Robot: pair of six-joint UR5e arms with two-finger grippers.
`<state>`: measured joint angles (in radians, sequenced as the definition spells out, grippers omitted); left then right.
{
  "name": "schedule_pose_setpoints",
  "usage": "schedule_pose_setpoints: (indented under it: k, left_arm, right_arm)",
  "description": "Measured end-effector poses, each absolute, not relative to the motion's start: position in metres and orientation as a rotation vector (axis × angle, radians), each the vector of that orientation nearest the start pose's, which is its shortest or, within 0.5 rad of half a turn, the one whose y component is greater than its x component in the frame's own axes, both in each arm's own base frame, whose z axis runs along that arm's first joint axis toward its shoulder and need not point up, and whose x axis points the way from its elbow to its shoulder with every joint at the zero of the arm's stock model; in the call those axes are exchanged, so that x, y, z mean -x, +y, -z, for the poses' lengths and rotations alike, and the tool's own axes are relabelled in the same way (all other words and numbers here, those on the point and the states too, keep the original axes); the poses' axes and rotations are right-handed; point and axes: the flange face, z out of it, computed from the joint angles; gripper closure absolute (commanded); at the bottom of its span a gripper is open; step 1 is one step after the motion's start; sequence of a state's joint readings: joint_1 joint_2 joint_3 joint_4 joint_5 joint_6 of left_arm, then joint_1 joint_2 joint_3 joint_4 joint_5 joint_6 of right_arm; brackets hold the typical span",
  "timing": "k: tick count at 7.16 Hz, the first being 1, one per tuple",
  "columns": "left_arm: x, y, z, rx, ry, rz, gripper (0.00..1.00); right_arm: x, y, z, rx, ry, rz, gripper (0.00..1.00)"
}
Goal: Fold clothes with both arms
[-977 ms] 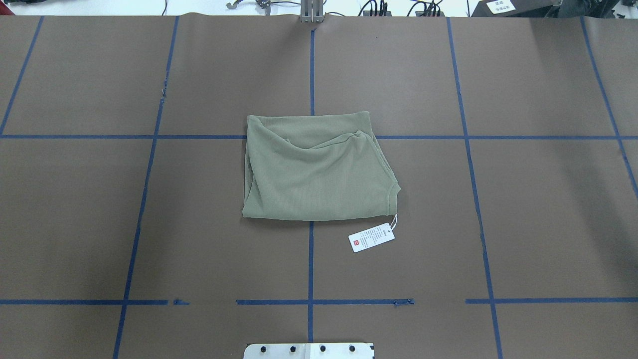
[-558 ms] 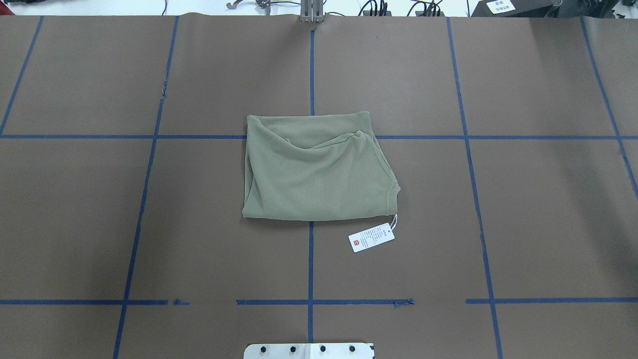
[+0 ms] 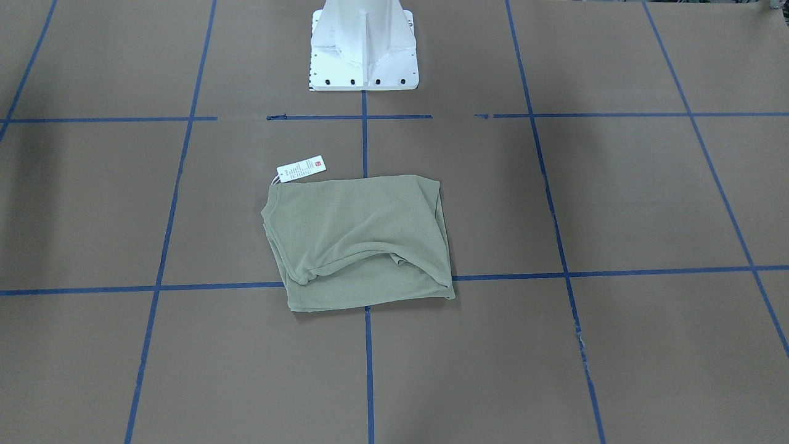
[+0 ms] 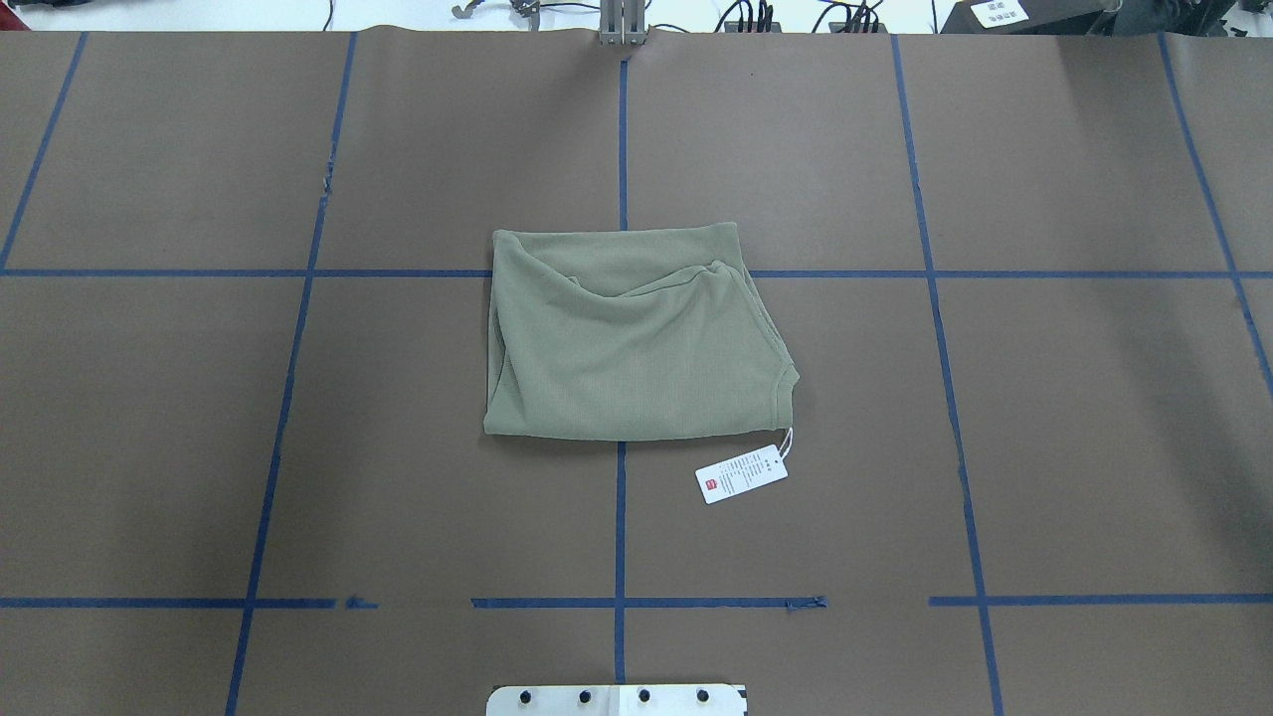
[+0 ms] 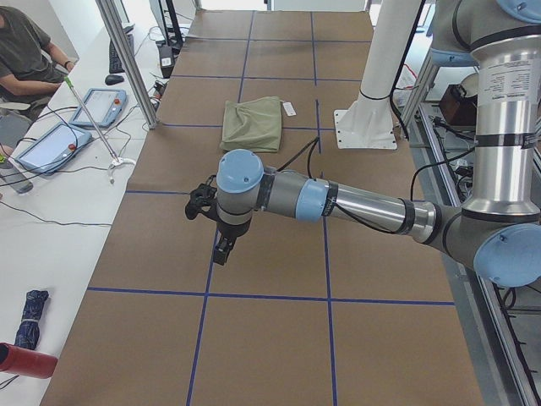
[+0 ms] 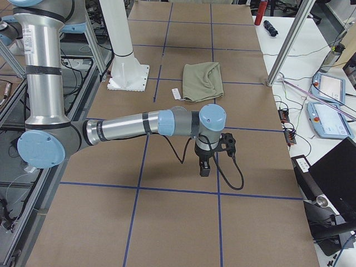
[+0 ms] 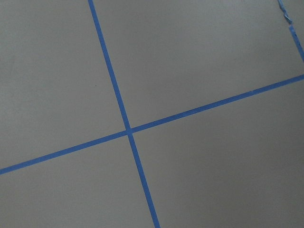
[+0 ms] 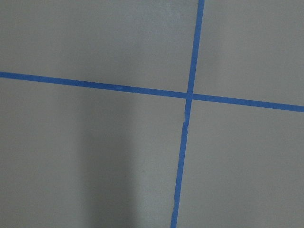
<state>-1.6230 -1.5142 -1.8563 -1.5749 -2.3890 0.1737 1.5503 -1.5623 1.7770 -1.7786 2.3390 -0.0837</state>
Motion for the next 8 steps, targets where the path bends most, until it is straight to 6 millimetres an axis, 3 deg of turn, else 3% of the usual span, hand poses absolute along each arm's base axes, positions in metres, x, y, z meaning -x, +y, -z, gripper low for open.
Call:
schedule_pose_setpoints:
  k: [8]
  left_arm:
    - [0.084, -0.473, -0.570, -0.255, 0.792, -0.190, 0.00]
  right_arm:
    - [-0.056, -0.483, -0.594, 0.004, -0.758, 0.086, 0.00]
